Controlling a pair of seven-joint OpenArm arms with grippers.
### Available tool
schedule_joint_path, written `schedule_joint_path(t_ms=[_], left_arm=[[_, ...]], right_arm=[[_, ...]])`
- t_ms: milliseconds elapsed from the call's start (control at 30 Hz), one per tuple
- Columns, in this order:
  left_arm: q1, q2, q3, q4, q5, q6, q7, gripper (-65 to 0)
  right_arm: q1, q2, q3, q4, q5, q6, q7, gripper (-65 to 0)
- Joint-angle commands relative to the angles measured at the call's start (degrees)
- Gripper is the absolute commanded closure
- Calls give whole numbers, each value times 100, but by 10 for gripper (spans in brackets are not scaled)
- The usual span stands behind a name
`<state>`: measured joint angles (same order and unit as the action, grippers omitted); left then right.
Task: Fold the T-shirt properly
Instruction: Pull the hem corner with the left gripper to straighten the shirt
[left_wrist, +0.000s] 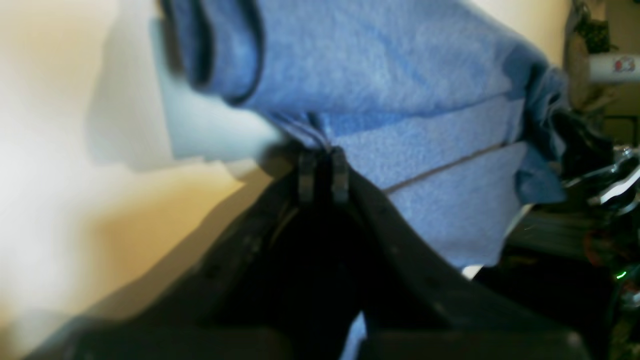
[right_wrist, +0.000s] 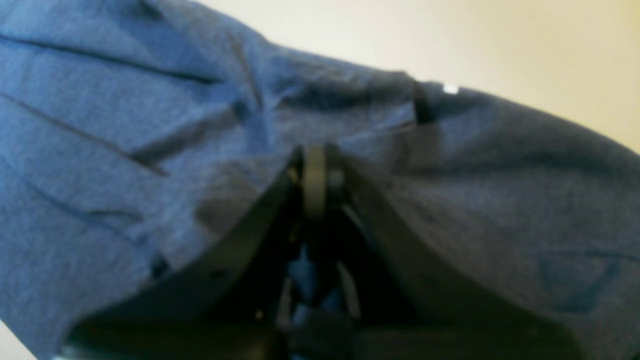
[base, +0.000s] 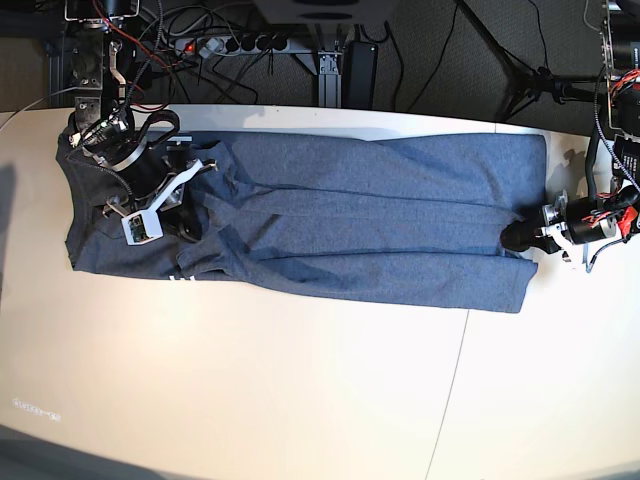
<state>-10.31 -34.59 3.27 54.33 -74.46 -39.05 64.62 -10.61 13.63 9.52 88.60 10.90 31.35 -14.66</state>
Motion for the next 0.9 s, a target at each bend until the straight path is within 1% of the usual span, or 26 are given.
schedule_joint_path(t_ms=[0,67,233,600,733,867], left_arm=[[-107,-114,-24,258,125,-95,24,0],[-107,-116,-24,632,275,-95,-20,0],[-109,-116,-24,1156,229,-95,-15,0],[-107,-116,-24,1182,267,-95,-9,0],[-111,-116,-24,1182,-17,-95,-11,0],[-109,-116,-24,1182,-52,-95,-7,0]], right_arm=[[59,63,37,85,70,142,133,0],[59,63,37,85,70,142,133,0],[59,63,37,85,70,142,133,0],[59,63,37,85,70,142,133,0],[59,63,37,85,70,142,133,0],[59,63,37,85,70,142,133,0]])
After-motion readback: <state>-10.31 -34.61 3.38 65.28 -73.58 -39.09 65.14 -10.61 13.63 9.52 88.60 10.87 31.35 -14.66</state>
